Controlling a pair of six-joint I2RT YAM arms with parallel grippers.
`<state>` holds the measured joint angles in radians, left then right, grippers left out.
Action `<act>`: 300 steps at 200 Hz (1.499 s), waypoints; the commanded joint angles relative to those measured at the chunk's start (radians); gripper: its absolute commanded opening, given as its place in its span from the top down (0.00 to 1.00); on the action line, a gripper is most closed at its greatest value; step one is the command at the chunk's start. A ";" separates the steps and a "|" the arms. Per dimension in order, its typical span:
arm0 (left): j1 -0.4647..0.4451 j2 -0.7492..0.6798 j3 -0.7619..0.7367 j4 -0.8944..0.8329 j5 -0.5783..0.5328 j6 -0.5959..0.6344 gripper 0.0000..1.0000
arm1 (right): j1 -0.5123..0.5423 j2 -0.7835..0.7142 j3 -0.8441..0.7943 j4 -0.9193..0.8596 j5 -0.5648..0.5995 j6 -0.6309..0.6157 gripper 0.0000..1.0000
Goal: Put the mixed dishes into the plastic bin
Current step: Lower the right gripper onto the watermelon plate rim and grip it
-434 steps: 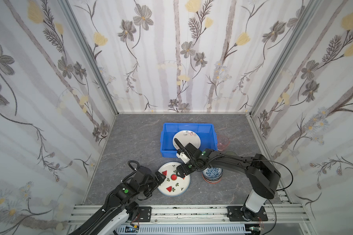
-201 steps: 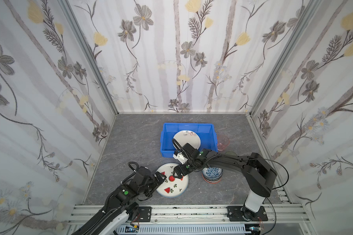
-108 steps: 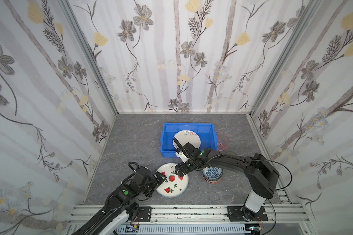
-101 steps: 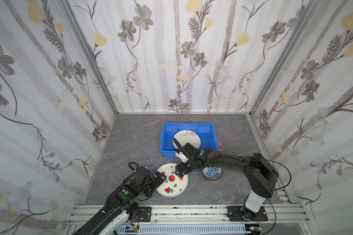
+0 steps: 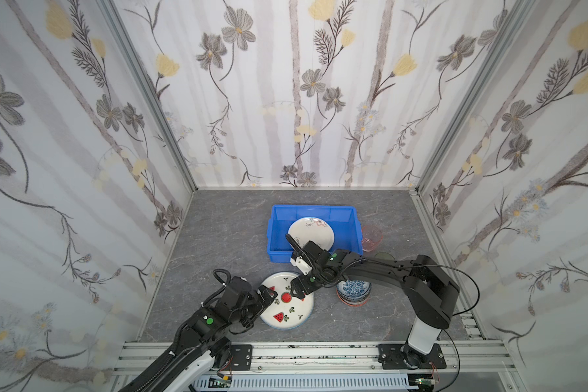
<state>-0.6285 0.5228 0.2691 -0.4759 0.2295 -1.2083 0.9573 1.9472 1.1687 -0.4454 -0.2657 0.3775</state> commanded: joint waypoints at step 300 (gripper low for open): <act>0.001 -0.018 0.036 0.019 -0.025 -0.021 0.89 | 0.010 0.033 0.012 0.073 -0.107 0.024 0.11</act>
<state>-0.6281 0.5072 0.2958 -0.5041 0.2180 -1.2304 0.9623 1.9842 1.1687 -0.4080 -0.2985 0.4026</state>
